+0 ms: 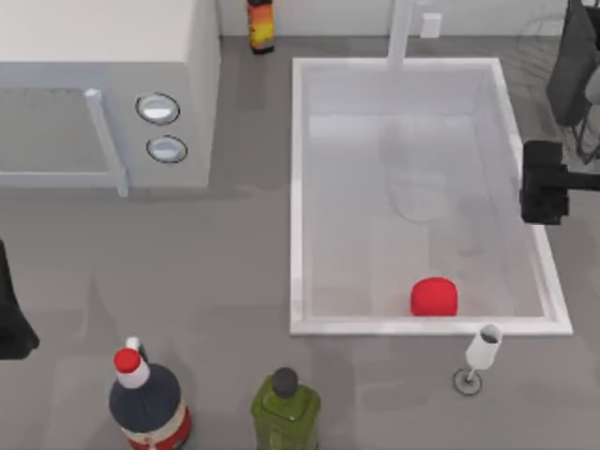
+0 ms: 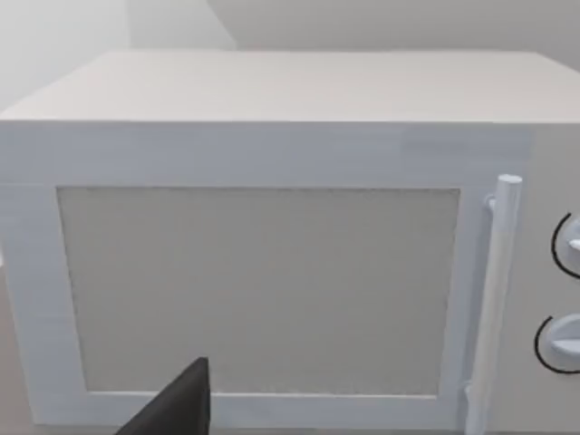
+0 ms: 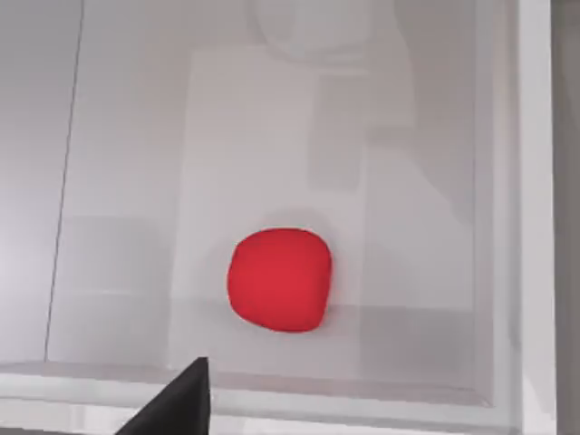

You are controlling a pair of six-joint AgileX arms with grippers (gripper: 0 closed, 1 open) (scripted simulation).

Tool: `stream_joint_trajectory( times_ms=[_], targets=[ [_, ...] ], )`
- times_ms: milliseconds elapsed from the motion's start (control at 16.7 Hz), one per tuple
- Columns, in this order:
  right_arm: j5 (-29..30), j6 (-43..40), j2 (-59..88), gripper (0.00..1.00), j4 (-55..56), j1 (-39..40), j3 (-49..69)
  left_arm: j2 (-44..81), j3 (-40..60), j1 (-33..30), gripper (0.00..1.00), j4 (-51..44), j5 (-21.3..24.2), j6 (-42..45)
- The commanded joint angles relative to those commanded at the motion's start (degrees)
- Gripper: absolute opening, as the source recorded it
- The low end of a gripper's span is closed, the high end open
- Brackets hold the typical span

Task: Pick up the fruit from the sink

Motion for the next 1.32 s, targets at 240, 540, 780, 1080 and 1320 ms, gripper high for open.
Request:
stream_joint_trajectory(
  times_ms=[240, 540, 780, 1080, 1320],
  targets=[
    [0.02, 5.02, 22.14, 1.0, -10.45, 4.84, 15.45, 0.0, 0.0, 0.0, 1.0, 0.0, 0.0, 0.0],
    [0.03, 9.15, 40.12, 1.0, -19.05, 8.83, 28.12, 0.0, 0.0, 0.0, 1.0, 0.0, 0.0, 0.0],
    [0.04, 10.04, 43.74, 1.0, -20.9, 9.69, 30.83, 0.0, 0.0, 0.0, 1.0, 0.0, 0.0, 0.0],
    [0.02, 9.98, 43.72, 1.0, -20.63, 9.39, 30.58, 0.0, 0.0, 0.0, 1.0, 0.0, 0.0, 0.0],
    [0.07, 10.06, 48.02, 1.0, -14.15, 9.48, 27.91, 0.0, 0.0, 0.0, 1.0, 0.0, 0.0, 0.0]
  ],
)
